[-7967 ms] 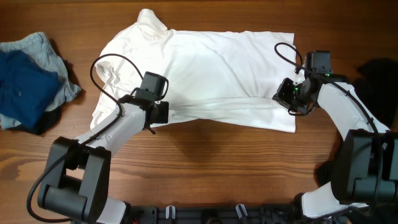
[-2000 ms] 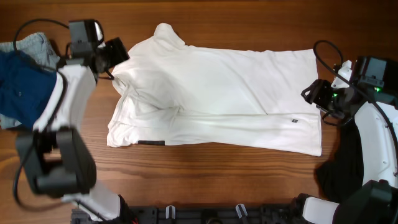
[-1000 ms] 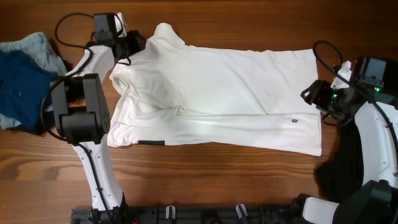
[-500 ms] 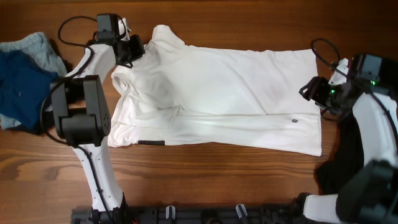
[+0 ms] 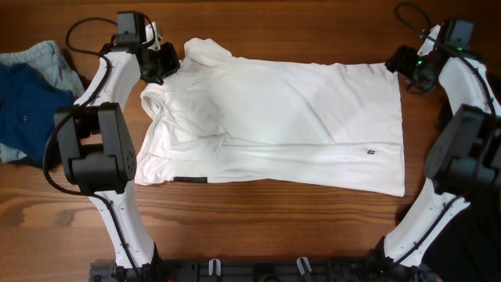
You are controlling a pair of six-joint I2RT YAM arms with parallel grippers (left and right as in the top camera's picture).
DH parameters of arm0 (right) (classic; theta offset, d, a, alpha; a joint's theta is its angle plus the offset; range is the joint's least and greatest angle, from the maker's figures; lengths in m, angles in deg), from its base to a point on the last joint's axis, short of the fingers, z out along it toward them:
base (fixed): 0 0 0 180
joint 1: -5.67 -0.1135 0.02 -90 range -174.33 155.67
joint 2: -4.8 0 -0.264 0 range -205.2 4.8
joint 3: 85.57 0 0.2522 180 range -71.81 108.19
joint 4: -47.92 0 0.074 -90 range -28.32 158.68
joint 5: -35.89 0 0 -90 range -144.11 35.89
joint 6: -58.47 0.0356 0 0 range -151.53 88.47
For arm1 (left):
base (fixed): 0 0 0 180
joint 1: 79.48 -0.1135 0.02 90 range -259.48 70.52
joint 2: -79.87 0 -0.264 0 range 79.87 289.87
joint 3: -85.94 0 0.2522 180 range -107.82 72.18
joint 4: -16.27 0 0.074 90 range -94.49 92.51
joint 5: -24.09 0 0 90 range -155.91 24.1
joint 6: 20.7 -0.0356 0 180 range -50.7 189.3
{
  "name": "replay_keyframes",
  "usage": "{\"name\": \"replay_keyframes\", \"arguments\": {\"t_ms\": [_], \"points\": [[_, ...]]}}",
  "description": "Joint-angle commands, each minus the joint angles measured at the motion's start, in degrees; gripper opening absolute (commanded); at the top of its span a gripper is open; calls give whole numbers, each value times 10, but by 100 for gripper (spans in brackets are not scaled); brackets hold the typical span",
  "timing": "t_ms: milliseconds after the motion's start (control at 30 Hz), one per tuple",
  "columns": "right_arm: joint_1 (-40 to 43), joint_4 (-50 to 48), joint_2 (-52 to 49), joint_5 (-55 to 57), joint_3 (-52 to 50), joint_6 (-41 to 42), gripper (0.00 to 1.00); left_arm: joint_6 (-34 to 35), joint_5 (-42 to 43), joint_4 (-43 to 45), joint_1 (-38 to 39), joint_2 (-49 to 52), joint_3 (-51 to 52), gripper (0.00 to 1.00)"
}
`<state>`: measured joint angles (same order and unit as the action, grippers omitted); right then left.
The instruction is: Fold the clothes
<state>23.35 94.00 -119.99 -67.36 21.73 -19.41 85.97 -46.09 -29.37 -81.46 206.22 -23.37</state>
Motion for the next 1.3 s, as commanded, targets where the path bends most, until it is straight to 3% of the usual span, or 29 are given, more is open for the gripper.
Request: {"name": "replay_keyframes", "arguments": {"t_ms": [0,233,367,467,733,1000,1267], "points": [[-7,-55,-39,-12,11,35,77,3,-2,-10,-2,-8,0,4],[-38,-111,-77,20,10,35,75,3,-3,-22,-1,-8,0,4],[-44,-102,-89,69,9,49,67,3,-4,-30,-1,-8,0,4],[-43,-97,-89,82,9,63,56,3,-3,-34,-1,-8,0,4],[-43,-87,-89,94,9,76,4,3,-3,-40,-1,-8,0,4],[-42,-46,-69,94,10,87,4,2,-3,-41,-2,-28,-1,4],[-36,51,57,117,10,93,4,1,-3,-74,-19,-129,-1,4]]}}
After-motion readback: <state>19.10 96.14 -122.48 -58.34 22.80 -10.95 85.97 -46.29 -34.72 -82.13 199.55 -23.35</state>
